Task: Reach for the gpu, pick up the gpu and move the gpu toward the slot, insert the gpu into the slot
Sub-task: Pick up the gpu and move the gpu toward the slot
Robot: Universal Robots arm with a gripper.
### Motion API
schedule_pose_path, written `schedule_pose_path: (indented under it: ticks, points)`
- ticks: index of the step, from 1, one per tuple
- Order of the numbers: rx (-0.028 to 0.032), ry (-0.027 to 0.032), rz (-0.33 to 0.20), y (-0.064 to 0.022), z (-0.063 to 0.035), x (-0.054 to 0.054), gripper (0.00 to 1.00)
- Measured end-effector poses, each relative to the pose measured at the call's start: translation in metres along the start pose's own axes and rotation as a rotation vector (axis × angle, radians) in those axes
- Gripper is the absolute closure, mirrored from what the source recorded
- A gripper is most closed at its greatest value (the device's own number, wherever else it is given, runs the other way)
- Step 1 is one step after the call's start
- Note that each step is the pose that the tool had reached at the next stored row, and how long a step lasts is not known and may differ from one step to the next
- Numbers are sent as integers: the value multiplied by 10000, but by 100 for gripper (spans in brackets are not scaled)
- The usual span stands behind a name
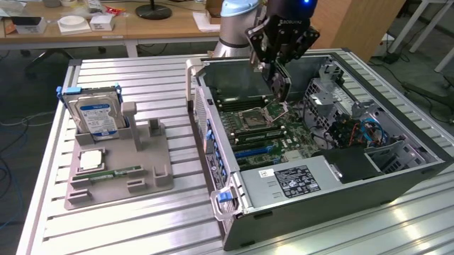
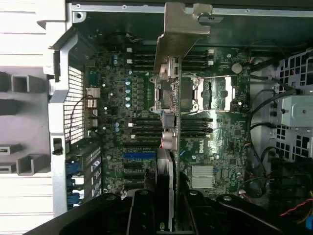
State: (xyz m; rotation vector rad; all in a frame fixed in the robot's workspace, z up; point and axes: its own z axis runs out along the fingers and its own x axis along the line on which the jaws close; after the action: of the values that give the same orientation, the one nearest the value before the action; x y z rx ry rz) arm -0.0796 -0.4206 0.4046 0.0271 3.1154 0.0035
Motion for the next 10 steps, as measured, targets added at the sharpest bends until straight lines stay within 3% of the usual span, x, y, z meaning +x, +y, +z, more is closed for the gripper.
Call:
schedule_pose_path:
  ticks: [10]
  points:
    - [1, 0, 0, 4, 6, -234, 73]
